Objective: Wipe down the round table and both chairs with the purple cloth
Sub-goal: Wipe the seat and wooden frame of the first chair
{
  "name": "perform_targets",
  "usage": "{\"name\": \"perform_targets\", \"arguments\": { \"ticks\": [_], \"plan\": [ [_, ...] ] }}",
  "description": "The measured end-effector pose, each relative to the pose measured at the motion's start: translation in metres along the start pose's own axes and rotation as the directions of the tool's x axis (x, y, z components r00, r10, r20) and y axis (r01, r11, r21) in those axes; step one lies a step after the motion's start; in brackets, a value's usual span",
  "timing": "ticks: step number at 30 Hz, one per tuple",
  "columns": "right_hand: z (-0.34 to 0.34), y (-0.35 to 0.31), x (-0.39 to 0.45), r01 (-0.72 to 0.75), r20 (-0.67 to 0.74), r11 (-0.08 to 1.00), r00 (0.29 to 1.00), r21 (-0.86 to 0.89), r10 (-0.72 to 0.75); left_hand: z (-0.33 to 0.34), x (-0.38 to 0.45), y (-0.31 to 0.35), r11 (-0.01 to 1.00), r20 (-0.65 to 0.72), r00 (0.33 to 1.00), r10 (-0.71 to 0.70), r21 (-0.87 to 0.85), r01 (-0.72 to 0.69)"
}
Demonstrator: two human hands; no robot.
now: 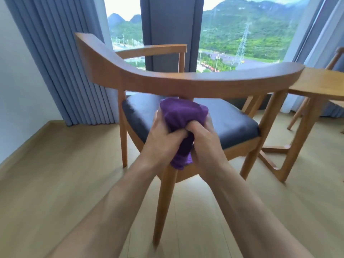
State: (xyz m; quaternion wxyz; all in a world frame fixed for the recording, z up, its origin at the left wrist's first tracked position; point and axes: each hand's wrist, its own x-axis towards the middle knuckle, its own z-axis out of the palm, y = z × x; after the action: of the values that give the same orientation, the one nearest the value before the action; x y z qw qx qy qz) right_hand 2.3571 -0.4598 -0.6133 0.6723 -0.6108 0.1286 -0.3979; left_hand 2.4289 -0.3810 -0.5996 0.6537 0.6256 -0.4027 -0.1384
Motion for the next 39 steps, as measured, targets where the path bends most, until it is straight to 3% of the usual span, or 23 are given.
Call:
{"name": "perform_targets", "arguments": {
  "ticks": [7,13,17,21,23,28,30,34,36,39],
  "plan": [
    [0.008,0.026,-0.032,-0.164,-0.106,0.984,0.982,-0.067,0.157,-0.002,-0.031,-0.031,0.992,-0.012,0.994,-0.110,0.054,0.111],
    [0.015,-0.036,0.004,0.068,-0.117,0.995,0.990,-0.068,-0.076,-0.001,0.008,0.017,0.985,0.007,0.986,0.165,0.042,-0.165],
    [0.010,0.000,-0.012,-0.080,-0.166,0.987,0.985,-0.139,0.056,0.003,-0.010,-0.027,0.998,-0.013,1.000,0.011,0.054,-0.010],
    [0.012,0.020,-0.036,-0.198,-0.172,0.970,0.970,-0.141,0.173,-0.006,-0.025,-0.049,0.993,0.070,0.993,-0.093,0.076,0.087],
    [0.015,0.006,-0.025,-0.145,-0.186,0.981,0.975,-0.129,0.120,-0.006,-0.009,-0.033,0.992,0.069,0.994,-0.079,0.103,0.071],
    [0.019,-0.028,0.002,0.079,-0.212,0.986,0.971,-0.149,-0.109,0.003,0.016,0.004,0.992,0.007,0.993,0.120,0.027,-0.120],
    [0.017,-0.017,-0.006,0.057,-0.232,0.980,0.967,-0.191,-0.102,0.004,0.004,-0.009,0.992,-0.031,0.992,0.125,0.030,-0.124],
    [0.017,0.020,-0.042,-0.048,-0.220,0.958,0.975,-0.283,-0.016,-0.003,-0.031,-0.046,0.999,0.003,1.000,0.008,0.039,-0.008],
    [0.015,0.024,-0.051,-0.021,-0.223,0.963,0.974,-0.267,-0.040,-0.001,-0.045,-0.046,0.989,-0.070,0.994,0.078,0.127,-0.069],
    [0.008,0.017,-0.060,0.079,-0.230,0.983,0.966,-0.166,-0.116,0.014,-0.062,-0.028,0.909,-0.184,0.923,0.338,0.318,-0.270]
  ]
}}
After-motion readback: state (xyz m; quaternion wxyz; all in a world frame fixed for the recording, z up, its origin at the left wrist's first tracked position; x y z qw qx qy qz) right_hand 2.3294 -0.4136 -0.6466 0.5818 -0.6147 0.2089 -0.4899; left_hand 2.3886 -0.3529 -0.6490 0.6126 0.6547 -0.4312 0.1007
